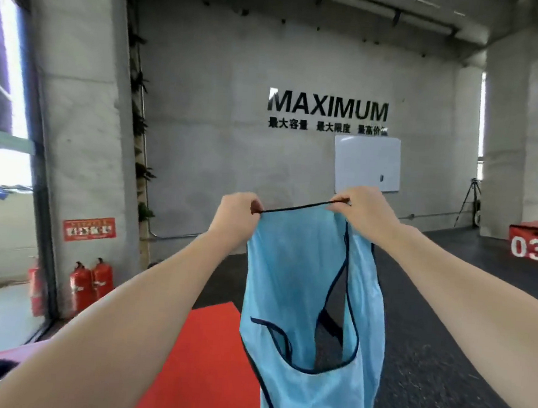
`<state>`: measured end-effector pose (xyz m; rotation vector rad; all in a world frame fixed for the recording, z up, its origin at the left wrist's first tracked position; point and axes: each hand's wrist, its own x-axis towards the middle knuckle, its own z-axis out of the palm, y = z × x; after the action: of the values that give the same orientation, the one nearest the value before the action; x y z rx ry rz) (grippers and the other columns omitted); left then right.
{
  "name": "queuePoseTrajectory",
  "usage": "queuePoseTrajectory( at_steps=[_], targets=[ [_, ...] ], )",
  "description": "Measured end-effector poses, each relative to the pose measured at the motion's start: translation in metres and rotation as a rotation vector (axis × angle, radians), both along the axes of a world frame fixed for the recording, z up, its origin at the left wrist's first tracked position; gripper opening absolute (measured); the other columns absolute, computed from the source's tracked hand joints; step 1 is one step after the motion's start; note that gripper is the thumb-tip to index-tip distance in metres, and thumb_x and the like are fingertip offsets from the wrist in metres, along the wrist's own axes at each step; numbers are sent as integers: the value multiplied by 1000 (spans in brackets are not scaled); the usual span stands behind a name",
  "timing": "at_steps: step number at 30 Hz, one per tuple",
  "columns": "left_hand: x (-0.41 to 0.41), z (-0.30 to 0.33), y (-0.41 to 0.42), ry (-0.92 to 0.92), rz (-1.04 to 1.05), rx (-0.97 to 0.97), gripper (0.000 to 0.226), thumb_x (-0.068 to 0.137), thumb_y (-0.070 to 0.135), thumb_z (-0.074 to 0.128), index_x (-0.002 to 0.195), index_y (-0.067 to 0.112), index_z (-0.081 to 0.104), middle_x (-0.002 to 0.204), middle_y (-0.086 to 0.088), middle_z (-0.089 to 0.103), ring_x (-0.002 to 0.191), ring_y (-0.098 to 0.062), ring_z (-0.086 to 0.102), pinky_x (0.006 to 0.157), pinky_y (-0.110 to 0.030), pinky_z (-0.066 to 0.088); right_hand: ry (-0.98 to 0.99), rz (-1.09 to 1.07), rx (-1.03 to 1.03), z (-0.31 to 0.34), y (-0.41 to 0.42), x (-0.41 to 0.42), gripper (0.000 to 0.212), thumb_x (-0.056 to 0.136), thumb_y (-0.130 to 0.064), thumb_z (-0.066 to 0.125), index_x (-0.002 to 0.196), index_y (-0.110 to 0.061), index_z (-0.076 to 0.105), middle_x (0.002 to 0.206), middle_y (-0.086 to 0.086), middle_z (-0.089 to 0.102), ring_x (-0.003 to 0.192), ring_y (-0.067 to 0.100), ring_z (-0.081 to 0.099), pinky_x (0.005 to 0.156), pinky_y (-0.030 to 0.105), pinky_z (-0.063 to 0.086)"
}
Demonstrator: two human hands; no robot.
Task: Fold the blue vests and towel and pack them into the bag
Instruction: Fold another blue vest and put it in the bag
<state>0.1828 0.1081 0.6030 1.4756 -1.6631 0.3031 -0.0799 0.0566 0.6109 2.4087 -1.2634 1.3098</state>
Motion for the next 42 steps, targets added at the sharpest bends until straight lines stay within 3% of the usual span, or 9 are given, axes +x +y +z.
queuePoseTrajectory(
  at_steps=[3,5,8,14,18,22,28,35,42],
  targets=[
    [49,23,32,-26,103,18,12,87,8,65,92,12,76,92,-2,72,85,-17,64,81,-28,53,-16,5,-5,28,10,20,18,95,-23,67,95,-10,79,86,2,76,77,16,66,70,31,49],
    [82,36,56,-2,156,27,2,86,18,73,85,18,75,85,1,70,73,-17,66,65,-28,56,-36,-2,-7,41,17,33,19,95,-22,67,91,-6,78,82,6,75,70,17,63,66,32,49],
    [126,58,93,19,217,51,15,78,32,83,71,30,71,76,8,70,73,-11,65,59,-22,49,-82,15,-7,52,26,51,14,95,-20,66,98,-13,78,93,-2,74,76,14,63,69,30,48],
    [177,94,162,-30,331,116,28,73,31,88,57,30,65,57,12,58,61,-10,54,51,-19,35,-87,26,26,59,37,84,12,94,-18,68,95,-17,80,75,-8,70,69,16,66,77,44,59],
    [203,107,192,-87,432,101,7,76,12,79,74,18,76,73,2,70,78,-20,65,65,-25,48,-87,38,42,62,46,103,20,92,-17,67,76,-22,78,68,-6,71,64,20,68,73,45,60],
    [228,117,216,-67,560,34,20,78,5,68,70,24,70,85,-1,72,82,-19,64,75,-32,55,-128,60,41,71,58,118,16,92,-17,68,80,-21,78,60,-9,69,57,13,69,71,39,61],
    [246,124,235,159,478,-2,15,78,1,72,85,14,76,78,-3,70,67,-18,60,56,-24,47,-181,135,135,85,76,140,16,92,-23,71,77,-18,75,53,-2,69,46,5,65,45,13,42],
    [264,127,227,420,307,134,17,77,-7,74,92,1,75,78,-15,65,49,-15,47,40,-21,41,-307,228,383,89,63,162,8,91,-7,69,88,-2,74,69,15,74,60,23,75,51,28,59],
    [300,103,169,395,362,277,12,75,0,73,84,7,78,78,-13,68,59,-17,50,46,-24,41,-299,288,480,62,-8,208,5,89,-5,70,90,-2,74,72,13,75,68,22,76,57,27,62]
  ],
)
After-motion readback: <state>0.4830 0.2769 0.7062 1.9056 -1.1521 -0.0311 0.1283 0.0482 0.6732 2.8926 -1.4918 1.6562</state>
